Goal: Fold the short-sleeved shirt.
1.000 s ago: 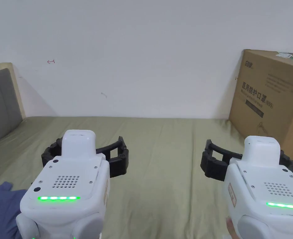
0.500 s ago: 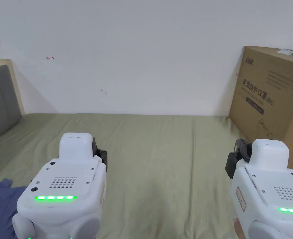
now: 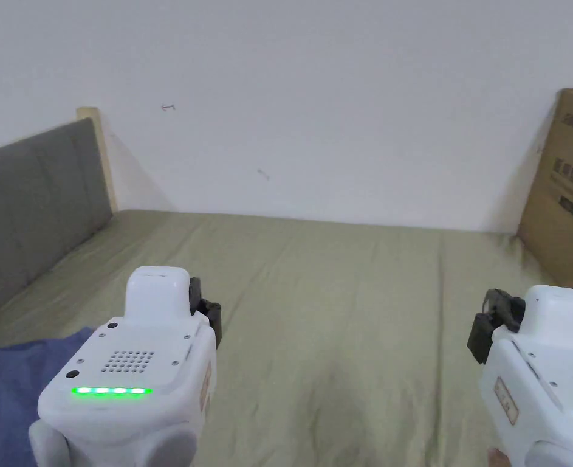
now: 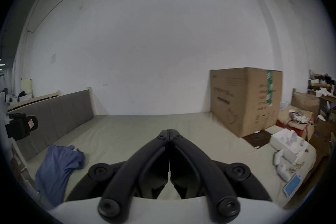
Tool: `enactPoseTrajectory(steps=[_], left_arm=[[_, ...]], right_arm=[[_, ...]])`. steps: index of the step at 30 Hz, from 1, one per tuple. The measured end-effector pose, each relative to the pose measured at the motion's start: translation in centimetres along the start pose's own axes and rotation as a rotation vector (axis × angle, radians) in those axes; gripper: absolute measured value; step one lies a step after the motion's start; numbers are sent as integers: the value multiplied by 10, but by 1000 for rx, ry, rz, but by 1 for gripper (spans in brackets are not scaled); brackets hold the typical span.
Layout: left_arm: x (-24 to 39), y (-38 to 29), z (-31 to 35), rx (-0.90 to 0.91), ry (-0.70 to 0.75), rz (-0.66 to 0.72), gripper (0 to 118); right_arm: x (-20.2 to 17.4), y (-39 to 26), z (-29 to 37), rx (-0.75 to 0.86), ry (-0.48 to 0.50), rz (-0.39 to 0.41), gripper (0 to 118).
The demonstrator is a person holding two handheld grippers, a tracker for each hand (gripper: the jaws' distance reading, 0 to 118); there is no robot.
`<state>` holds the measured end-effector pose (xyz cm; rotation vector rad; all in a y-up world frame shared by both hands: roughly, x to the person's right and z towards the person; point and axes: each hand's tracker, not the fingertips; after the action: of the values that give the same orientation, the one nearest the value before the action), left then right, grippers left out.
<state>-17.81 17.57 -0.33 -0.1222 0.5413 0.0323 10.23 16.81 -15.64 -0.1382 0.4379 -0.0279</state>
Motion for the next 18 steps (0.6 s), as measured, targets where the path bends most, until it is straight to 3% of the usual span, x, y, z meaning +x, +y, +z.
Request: enactPoseTrajectory(steps=[5, 8, 15, 18], left_arm=[[-88, -6, 36, 7, 218, 31, 0], [-120, -12, 52, -10, 308, 27, 0], [-156, -17, 58, -38, 341, 107, 0], [-185, -18, 28, -194, 300, 155, 0]], right_arm=[[-85, -4, -6, 7, 213, 108, 0], [-121, -4, -6, -8, 314, 110, 0], [-147, -9, -7, -57, 396, 117, 0], [-136, -8, -11, -104, 419, 78, 0]])
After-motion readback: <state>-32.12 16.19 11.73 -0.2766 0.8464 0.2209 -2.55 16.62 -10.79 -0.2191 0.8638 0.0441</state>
